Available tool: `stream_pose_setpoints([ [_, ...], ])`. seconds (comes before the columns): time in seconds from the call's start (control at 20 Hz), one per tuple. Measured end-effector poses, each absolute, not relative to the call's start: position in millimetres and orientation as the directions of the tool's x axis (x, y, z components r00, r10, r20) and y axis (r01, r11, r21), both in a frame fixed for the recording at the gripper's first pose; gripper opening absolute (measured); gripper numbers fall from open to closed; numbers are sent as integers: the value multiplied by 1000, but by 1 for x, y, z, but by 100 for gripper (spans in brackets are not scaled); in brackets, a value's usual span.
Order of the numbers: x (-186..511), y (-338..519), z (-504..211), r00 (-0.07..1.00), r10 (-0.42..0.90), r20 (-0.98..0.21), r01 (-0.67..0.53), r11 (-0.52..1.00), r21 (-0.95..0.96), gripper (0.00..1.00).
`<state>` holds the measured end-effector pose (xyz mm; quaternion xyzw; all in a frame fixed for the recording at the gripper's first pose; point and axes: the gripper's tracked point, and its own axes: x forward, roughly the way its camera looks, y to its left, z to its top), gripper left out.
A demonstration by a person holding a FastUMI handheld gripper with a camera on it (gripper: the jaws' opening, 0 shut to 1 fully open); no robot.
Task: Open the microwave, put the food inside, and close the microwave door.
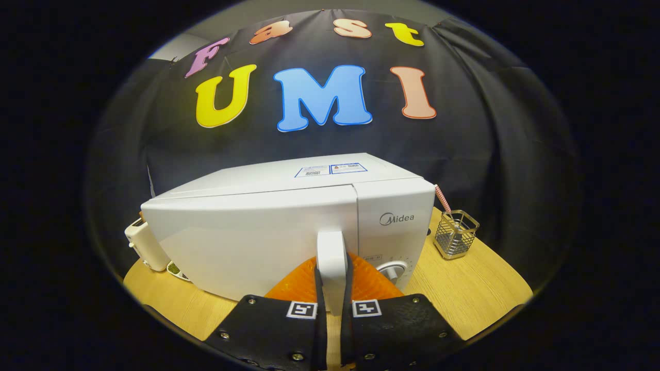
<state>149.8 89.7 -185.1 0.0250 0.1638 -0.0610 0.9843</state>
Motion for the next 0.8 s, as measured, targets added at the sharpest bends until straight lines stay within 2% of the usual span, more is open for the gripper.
stream_pose_setpoints([
  [0.1,135,92,-186,945,-114,-306,112,993,-25,10],
  [0.5,72,126,-185,960,-39,-277,44,999,10,11],
  [0.65,49,143,-186,962,38,-270,-23,998,61,20],
  [0.8,31,159,-187,955,120,-272,-98,991,94,22],
])
